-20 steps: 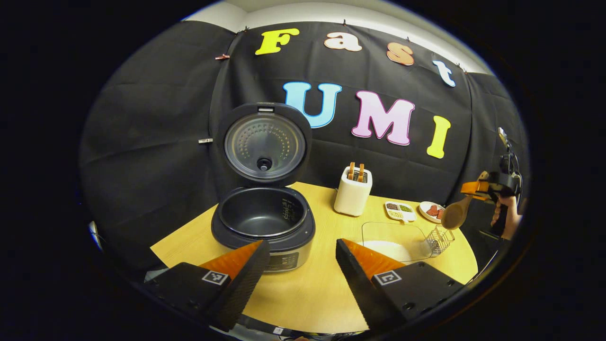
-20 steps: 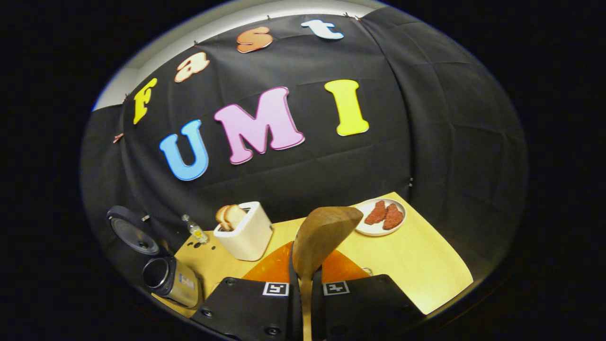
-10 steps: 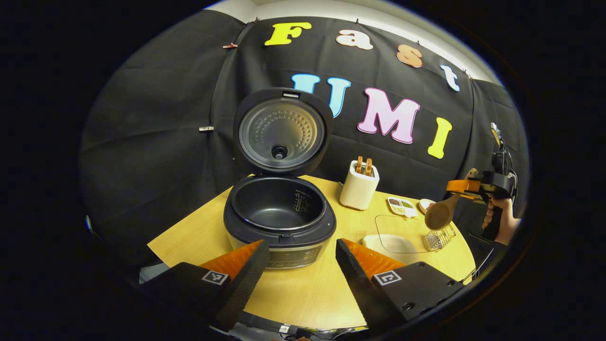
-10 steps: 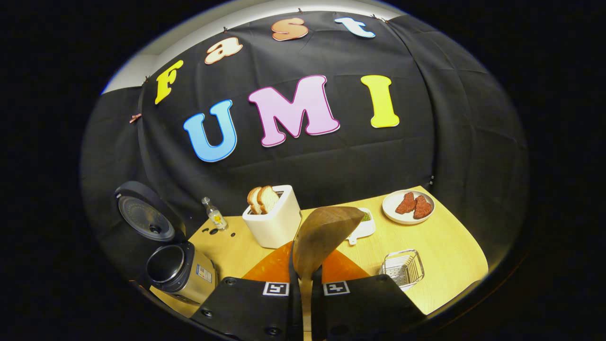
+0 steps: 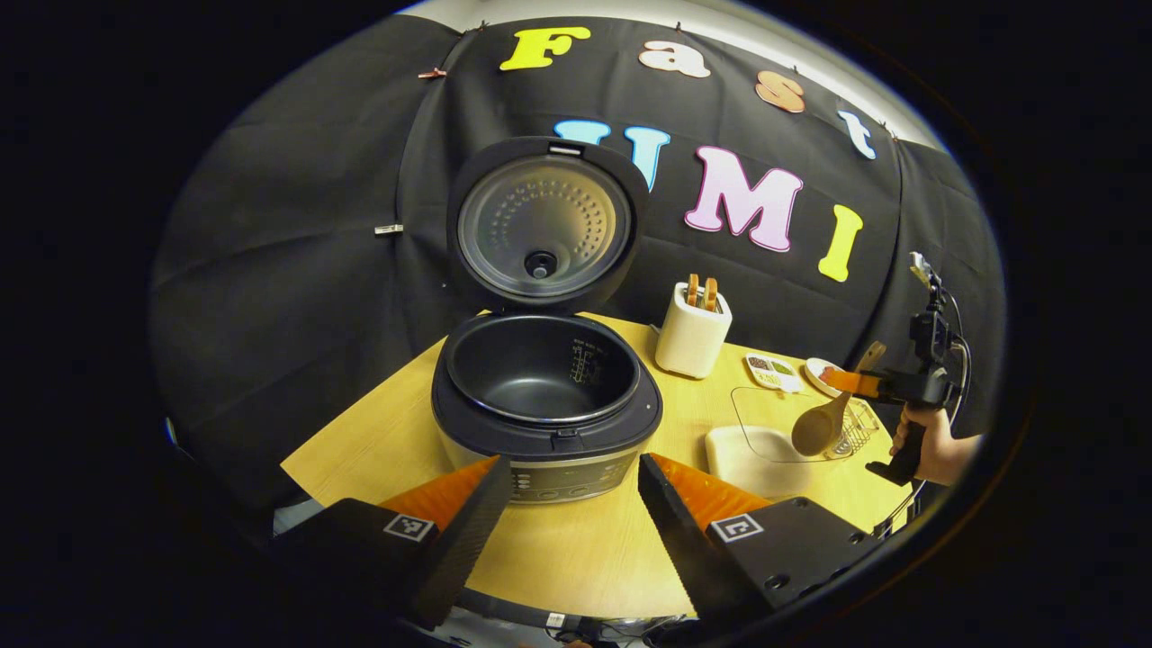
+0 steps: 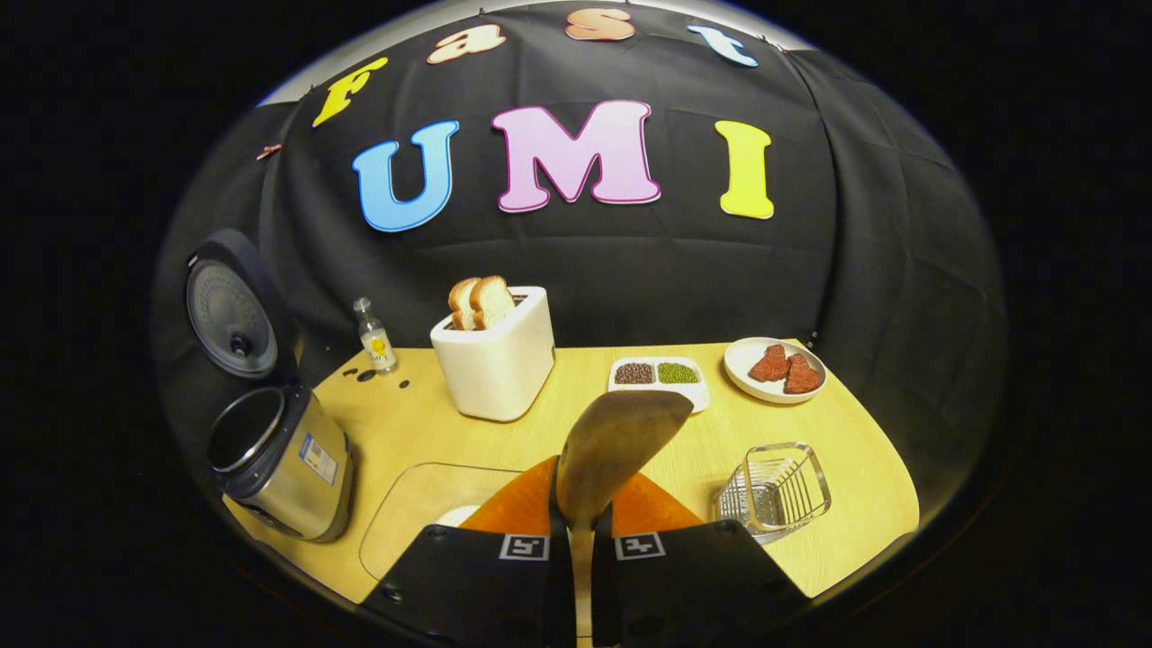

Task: Close the left gripper, press the button to open the rice cooker; take a wooden spoon from the chopstick holder with the right hand, scoop a spoonful of rice and pour it into the rice cooker, then put the wooden spoon back into the chopstick holder.

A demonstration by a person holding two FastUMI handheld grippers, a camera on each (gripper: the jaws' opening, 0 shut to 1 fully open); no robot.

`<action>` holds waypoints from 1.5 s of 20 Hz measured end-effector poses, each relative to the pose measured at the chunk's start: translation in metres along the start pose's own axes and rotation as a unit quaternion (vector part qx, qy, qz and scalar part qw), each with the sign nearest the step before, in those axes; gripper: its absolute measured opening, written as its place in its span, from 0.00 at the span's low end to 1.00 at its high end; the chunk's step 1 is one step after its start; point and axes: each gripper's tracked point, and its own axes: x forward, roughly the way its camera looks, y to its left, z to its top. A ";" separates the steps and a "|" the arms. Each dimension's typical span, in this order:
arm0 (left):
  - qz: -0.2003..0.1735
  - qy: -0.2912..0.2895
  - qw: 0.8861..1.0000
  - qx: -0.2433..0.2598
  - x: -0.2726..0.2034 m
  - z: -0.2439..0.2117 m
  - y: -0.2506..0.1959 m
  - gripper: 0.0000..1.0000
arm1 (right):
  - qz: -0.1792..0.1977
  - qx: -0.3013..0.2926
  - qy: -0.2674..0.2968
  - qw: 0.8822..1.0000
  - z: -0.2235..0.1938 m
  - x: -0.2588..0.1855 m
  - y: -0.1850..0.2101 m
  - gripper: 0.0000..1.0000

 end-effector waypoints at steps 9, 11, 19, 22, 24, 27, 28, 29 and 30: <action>-0.002 -0.006 1.000 0.009 0.009 0.011 -0.005 0.96 | 0.018 0.056 0.020 0.998 -0.027 -0.002 0.038 0.12; -0.002 -0.007 1.000 0.006 0.009 0.011 -0.005 0.96 | 0.021 0.080 0.030 0.996 -0.031 -0.004 0.045 0.12; 0.004 -0.005 1.000 -0.008 0.001 0.007 -0.002 0.96 | 0.042 0.257 0.093 0.961 -0.043 -0.005 0.063 0.12; 0.005 -0.012 1.000 -0.010 -0.002 0.012 -0.002 0.96 | 0.039 0.297 0.104 0.948 -0.044 -0.009 0.057 0.11; 0.006 -0.016 1.000 -0.009 -0.004 0.015 -0.001 0.96 | 0.037 0.321 0.103 0.941 -0.042 -0.014 0.052 0.12; 0.011 -0.020 1.000 -0.004 -0.007 0.017 0.000 0.95 | 0.035 0.357 0.099 0.928 -0.032 -0.020 0.043 0.16; 0.010 -0.022 1.000 -0.005 -0.009 0.018 0.000 0.96 | 0.034 0.370 0.096 0.923 -0.028 -0.021 0.038 0.16; 0.008 -0.023 1.000 -0.007 -0.010 0.017 -0.002 0.96 | 0.032 0.385 0.094 0.918 -0.023 -0.023 0.033 0.11; 0.007 -0.024 1.000 -0.008 -0.011 0.017 -0.004 0.96 | 0.031 0.399 0.091 0.912 -0.018 -0.025 0.027 0.11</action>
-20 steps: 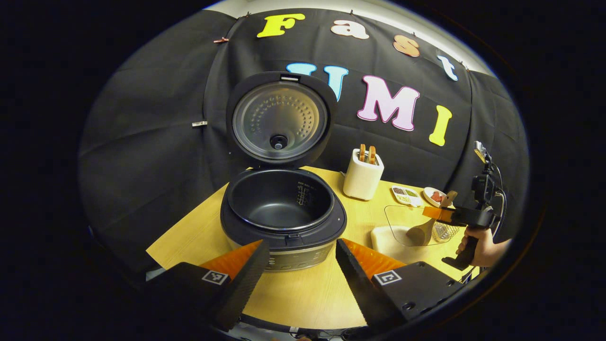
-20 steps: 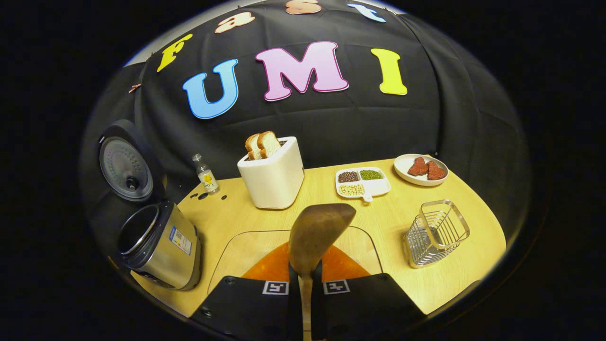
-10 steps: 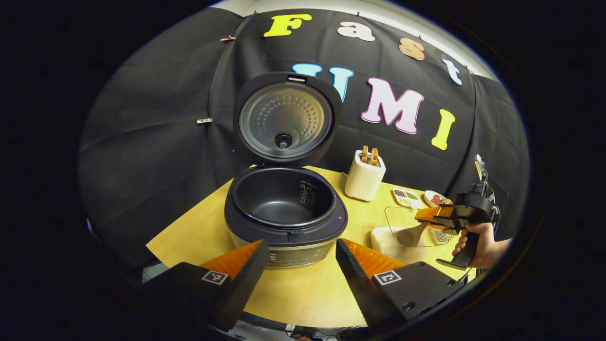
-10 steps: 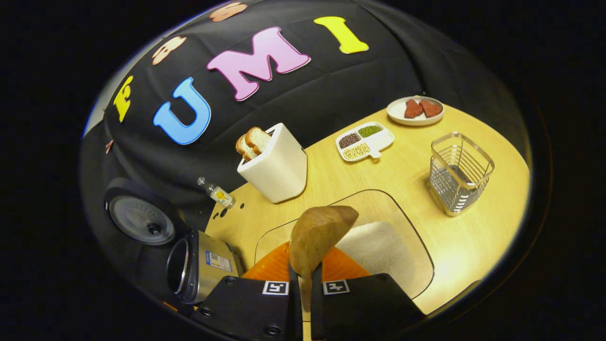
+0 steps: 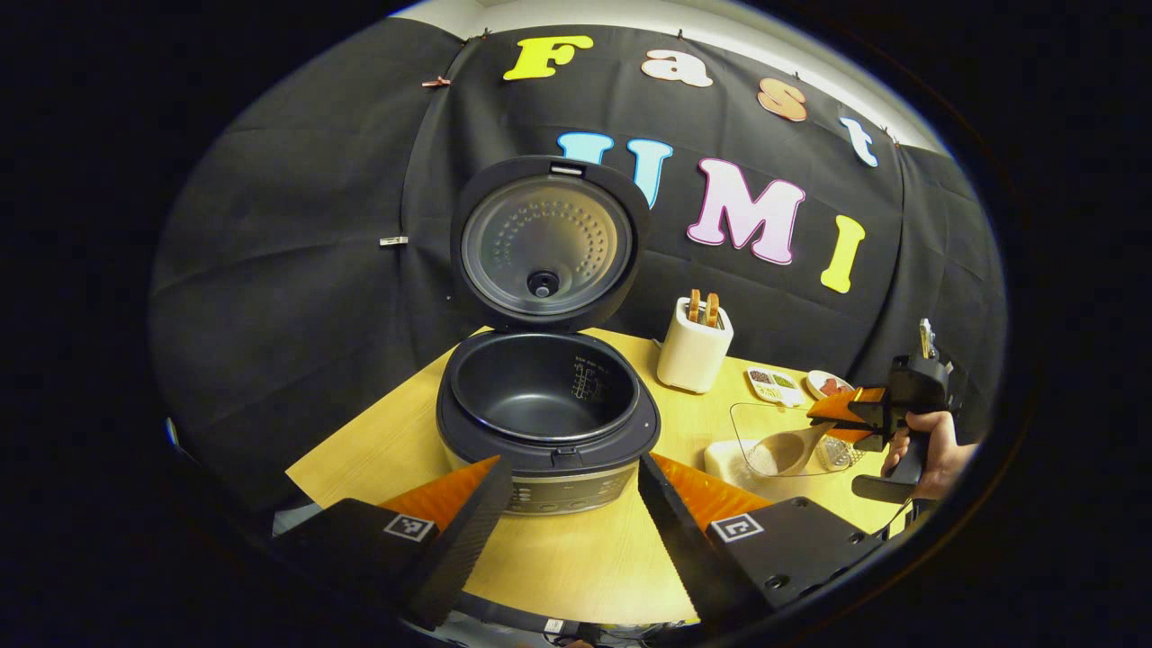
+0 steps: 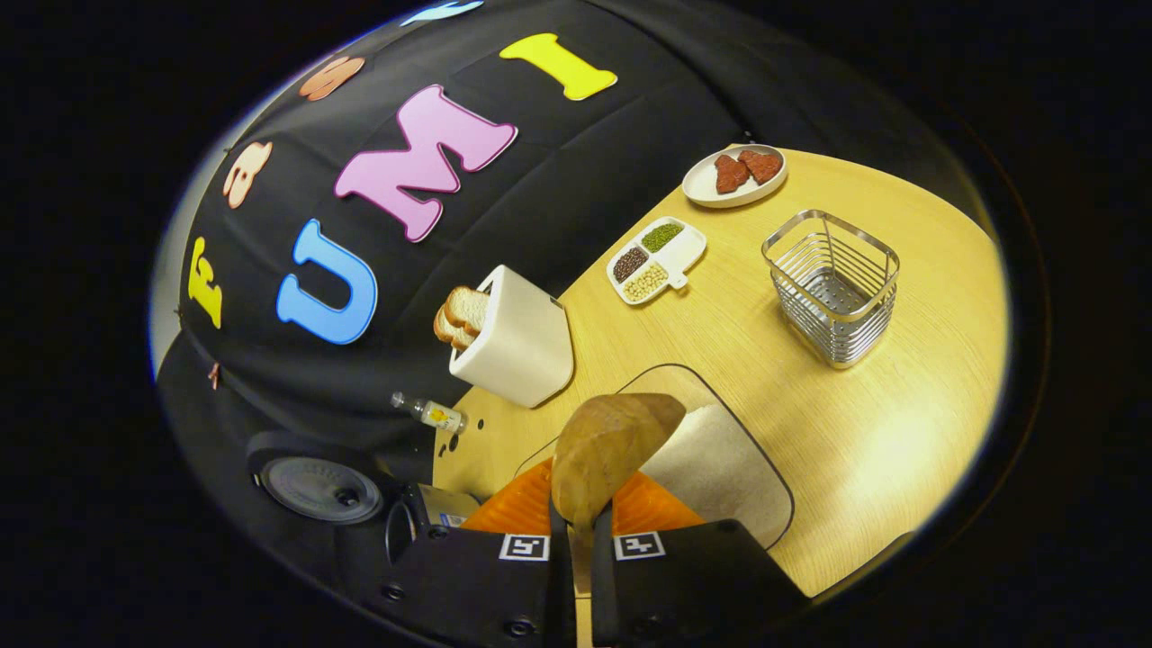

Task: Close the left gripper, press the button to open the rice cooker; take a wooden spoon from the chopstick holder with the right hand, scoop a spoonful of rice and pour it into the rice cooker, then put the wooden spoon back into the chopstick holder.

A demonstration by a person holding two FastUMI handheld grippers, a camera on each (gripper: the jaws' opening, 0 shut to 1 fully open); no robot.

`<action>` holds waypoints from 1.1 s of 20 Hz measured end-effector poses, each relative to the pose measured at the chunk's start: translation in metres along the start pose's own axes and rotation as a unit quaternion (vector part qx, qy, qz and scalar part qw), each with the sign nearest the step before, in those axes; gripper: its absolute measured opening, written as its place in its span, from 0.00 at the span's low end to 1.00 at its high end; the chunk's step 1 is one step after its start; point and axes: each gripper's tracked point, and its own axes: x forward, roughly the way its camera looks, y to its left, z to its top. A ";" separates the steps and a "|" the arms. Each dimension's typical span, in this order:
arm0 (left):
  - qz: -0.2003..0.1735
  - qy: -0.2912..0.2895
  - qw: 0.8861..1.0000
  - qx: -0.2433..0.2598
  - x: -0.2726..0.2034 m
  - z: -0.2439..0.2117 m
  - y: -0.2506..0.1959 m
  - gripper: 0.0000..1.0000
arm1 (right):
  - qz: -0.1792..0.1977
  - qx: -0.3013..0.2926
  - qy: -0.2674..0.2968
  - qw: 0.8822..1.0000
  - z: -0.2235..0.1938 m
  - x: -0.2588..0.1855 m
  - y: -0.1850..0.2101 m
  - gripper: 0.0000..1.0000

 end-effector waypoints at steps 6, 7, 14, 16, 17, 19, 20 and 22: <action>-0.013 -0.001 1.000 -0.003 -0.006 -0.005 -0.006 0.96 | 0.011 0.074 -0.021 0.997 0.035 -0.024 0.006 0.11; -0.016 -0.002 1.000 -0.003 -0.007 -0.006 -0.006 0.96 | 0.015 0.085 -0.024 0.996 0.038 -0.026 0.011 0.11; -0.026 -0.009 1.000 0.002 -0.015 -0.007 0.002 0.96 | 0.070 0.117 -0.005 0.991 0.034 -0.035 0.079 0.11; -0.025 -0.008 1.000 -0.004 -0.019 -0.011 0.007 0.96 | 0.087 0.116 0.004 0.989 0.025 -0.032 0.105 0.11; -0.023 -0.007 1.000 -0.007 -0.021 -0.011 0.009 0.96 | 0.096 0.114 0.010 0.989 0.021 -0.031 0.119 0.11; -0.019 -0.005 1.000 -0.012 -0.024 -0.016 0.015 0.96 | 0.112 0.108 0.023 0.988 0.009 -0.030 0.150 0.11; -0.016 -0.004 1.000 -0.014 -0.024 -0.018 0.018 0.96 | 0.119 0.103 0.027 0.987 0.003 -0.029 0.164 0.11; -0.012 0.000 1.000 -0.022 -0.026 -0.024 0.026 0.96 | 0.130 0.089 0.031 0.987 -0.011 -0.025 0.188 0.11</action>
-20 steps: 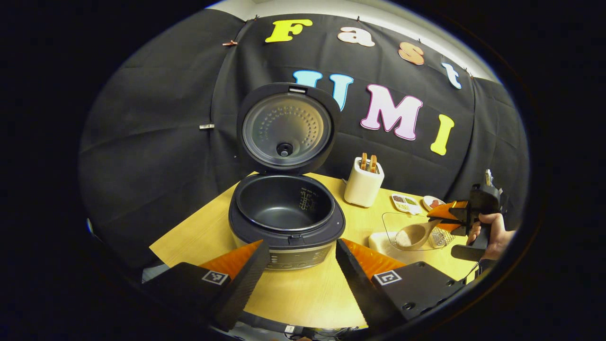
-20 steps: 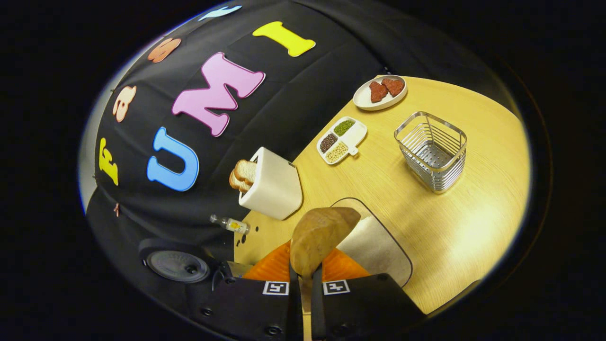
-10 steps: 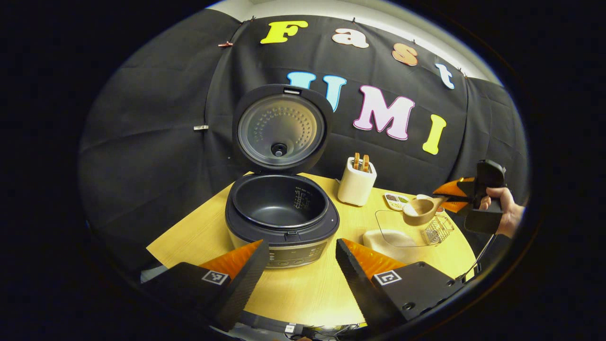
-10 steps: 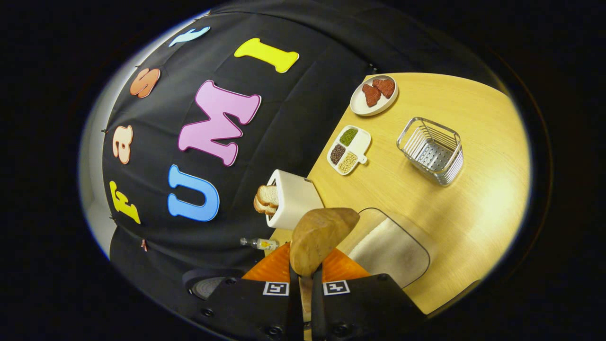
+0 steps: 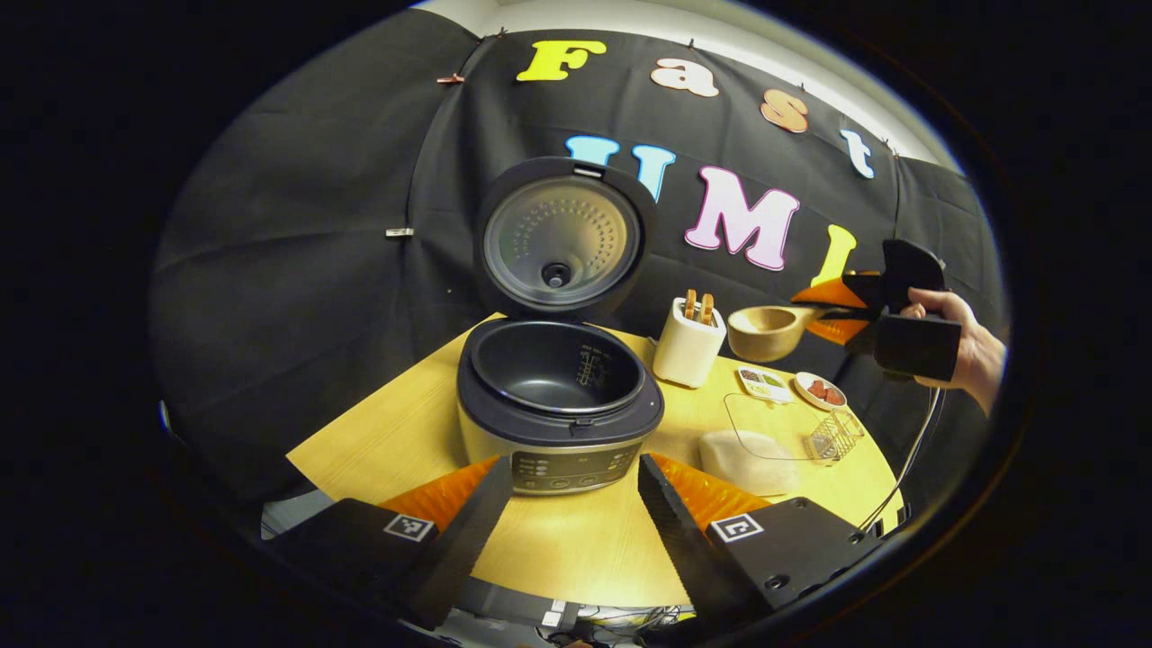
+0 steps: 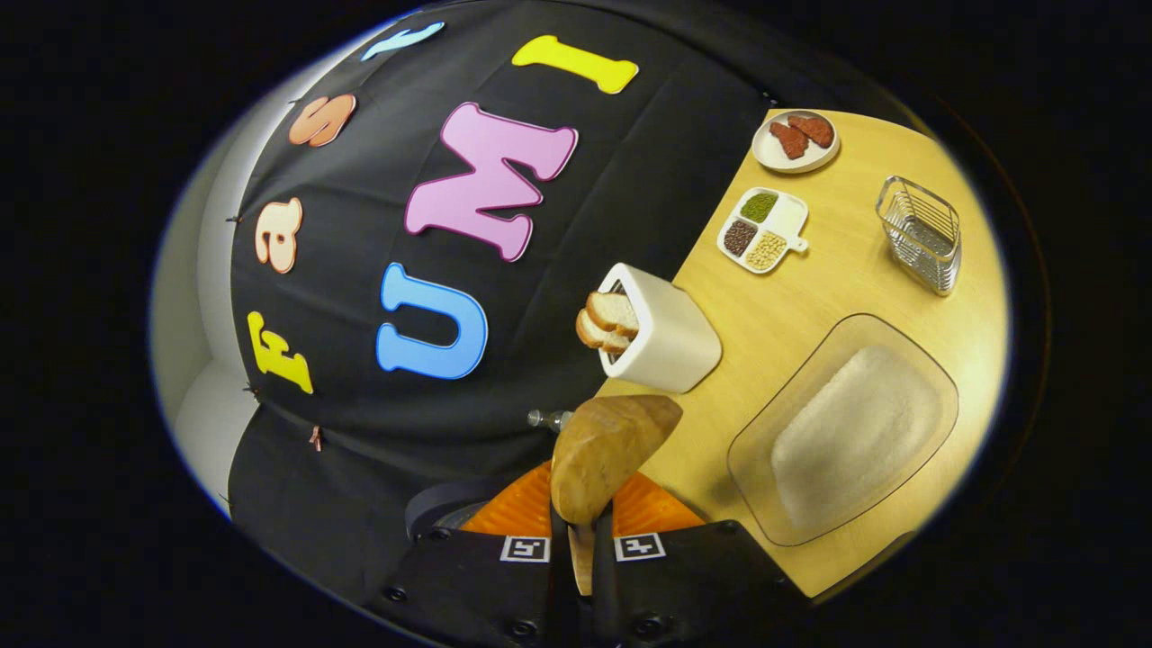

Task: Close the left gripper, press the button to open the rice cooker; take a wooden spoon from the chopstick holder with the right hand, scoop a spoonful of rice and pour it into the rice cooker, then put the wooden spoon back into the chopstick holder.

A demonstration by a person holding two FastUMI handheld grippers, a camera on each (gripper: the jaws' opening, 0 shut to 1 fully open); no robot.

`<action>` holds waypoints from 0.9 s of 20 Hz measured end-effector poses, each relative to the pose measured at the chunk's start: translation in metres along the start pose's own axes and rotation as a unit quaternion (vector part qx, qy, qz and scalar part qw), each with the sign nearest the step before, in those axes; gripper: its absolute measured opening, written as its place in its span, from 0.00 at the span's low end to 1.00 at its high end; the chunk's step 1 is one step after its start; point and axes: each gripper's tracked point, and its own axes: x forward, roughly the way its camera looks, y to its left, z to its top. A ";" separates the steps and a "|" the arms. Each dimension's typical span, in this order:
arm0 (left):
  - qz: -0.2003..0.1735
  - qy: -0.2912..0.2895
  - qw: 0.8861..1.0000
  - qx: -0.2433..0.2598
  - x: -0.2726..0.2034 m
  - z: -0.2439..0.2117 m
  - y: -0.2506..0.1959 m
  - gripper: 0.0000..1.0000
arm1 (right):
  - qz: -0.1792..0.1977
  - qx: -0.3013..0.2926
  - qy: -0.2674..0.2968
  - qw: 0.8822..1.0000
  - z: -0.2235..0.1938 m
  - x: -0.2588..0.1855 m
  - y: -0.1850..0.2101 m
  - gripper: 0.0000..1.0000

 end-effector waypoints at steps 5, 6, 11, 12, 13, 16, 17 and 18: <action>0.015 -0.003 1.000 -0.008 -0.007 -0.001 0.021 0.96 | 0.023 -0.066 0.024 0.997 -0.048 0.030 0.047 0.11; 0.019 -0.005 1.000 -0.008 -0.007 -0.001 0.025 0.95 | 0.028 -0.082 0.029 0.996 -0.059 0.037 0.055 0.11; 0.031 -0.008 0.999 -0.021 -0.007 0.001 0.040 0.96 | 0.041 -0.167 0.049 0.984 -0.107 0.068 0.078 0.11; 0.035 -0.008 0.999 -0.022 -0.007 0.002 0.043 0.96 | 0.040 -0.191 0.051 0.979 -0.115 0.075 0.078 0.11; 0.038 -0.010 0.999 -0.022 -0.007 0.003 0.046 0.96 | 0.038 -0.213 0.052 0.975 -0.124 0.080 0.077 0.11; 0.044 -0.010 0.999 -0.025 -0.005 0.005 0.054 0.96 | 0.041 -0.287 0.050 0.956 -0.144 0.094 0.076 0.11; 0.045 -0.010 0.999 -0.025 -0.003 0.006 0.056 0.96 | 0.043 -0.312 0.049 0.948 -0.150 0.097 0.075 0.11; 0.047 -0.010 0.999 -0.024 -0.003 0.006 0.058 0.96 | 0.045 -0.337 0.049 0.939 -0.158 0.102 0.076 0.11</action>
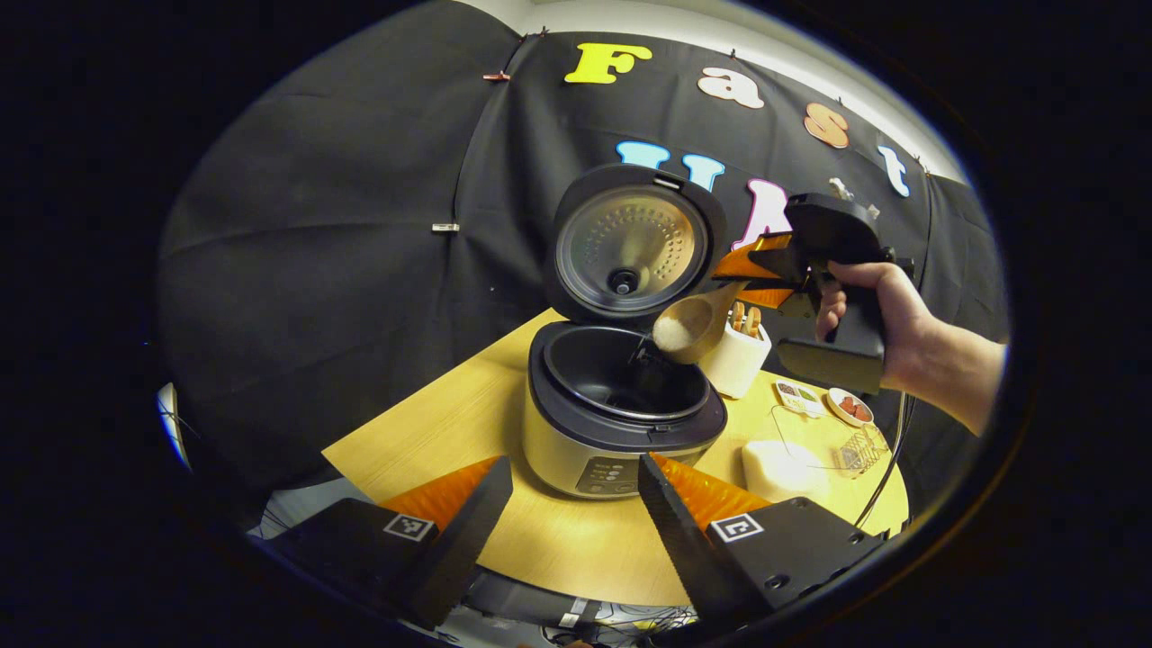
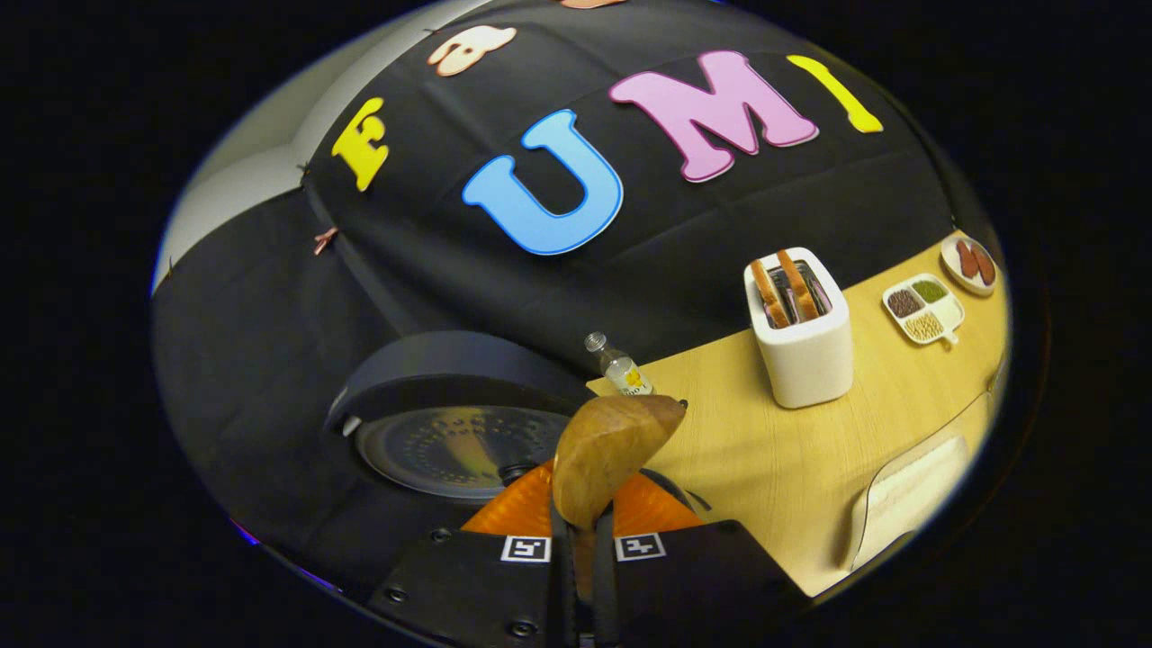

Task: Close the left gripper, press the button to open the rice cooker; take a wooden spoon from the chopstick holder with the right hand, scoop a spoonful of rice and pour it into the rice cooker, then put the wooden spoon back into the chopstick holder.

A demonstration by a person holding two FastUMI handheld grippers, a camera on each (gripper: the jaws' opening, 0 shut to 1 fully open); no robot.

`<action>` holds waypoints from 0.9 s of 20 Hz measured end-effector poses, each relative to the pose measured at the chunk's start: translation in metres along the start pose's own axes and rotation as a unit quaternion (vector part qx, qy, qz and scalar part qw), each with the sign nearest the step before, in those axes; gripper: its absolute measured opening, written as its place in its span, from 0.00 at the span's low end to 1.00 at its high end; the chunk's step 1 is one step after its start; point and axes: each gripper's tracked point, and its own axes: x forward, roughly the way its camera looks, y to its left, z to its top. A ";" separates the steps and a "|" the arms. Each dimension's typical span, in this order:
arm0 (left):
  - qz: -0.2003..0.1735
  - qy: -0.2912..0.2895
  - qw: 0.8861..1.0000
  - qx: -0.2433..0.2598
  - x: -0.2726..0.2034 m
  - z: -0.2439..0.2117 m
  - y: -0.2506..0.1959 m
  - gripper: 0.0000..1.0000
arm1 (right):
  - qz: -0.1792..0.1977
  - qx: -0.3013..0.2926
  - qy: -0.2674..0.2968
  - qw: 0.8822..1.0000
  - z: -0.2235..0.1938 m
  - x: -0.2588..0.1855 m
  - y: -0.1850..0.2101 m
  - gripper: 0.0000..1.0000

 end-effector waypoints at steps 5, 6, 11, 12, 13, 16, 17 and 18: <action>0.007 -0.001 1.000 0.002 0.006 0.003 0.007 0.96 | 0.016 -0.105 0.013 0.994 -0.028 0.014 0.016 0.11; 0.007 -0.002 1.000 0.002 0.006 0.004 0.007 0.96 | 0.018 -0.121 0.016 0.992 -0.034 0.018 0.016 0.11; 0.010 -0.001 1.000 0.002 0.009 0.003 0.007 0.96 | 0.034 -0.208 0.022 0.977 -0.051 0.023 0.023 0.11; 0.010 0.000 1.000 0.002 0.009 0.003 0.007 0.96 | 0.040 -0.228 0.022 0.973 -0.055 0.024 0.025 0.11; 0.011 0.000 1.000 0.003 0.010 0.002 0.008 0.96 | 0.048 -0.250 0.021 0.967 -0.058 0.025 0.027 0.11; 0.010 0.000 1.000 0.004 0.010 0.002 0.006 0.93 | 0.077 -0.327 0.019 0.942 -0.069 0.022 0.040 0.11; 0.010 0.000 1.000 0.004 0.011 0.002 0.006 0.96 | 0.089 -0.353 0.017 0.931 -0.074 0.020 0.044 0.11; 0.011 -0.001 1.000 0.005 0.011 0.002 0.006 0.96 | 0.100 -0.376 0.016 0.921 -0.078 0.017 0.049 0.11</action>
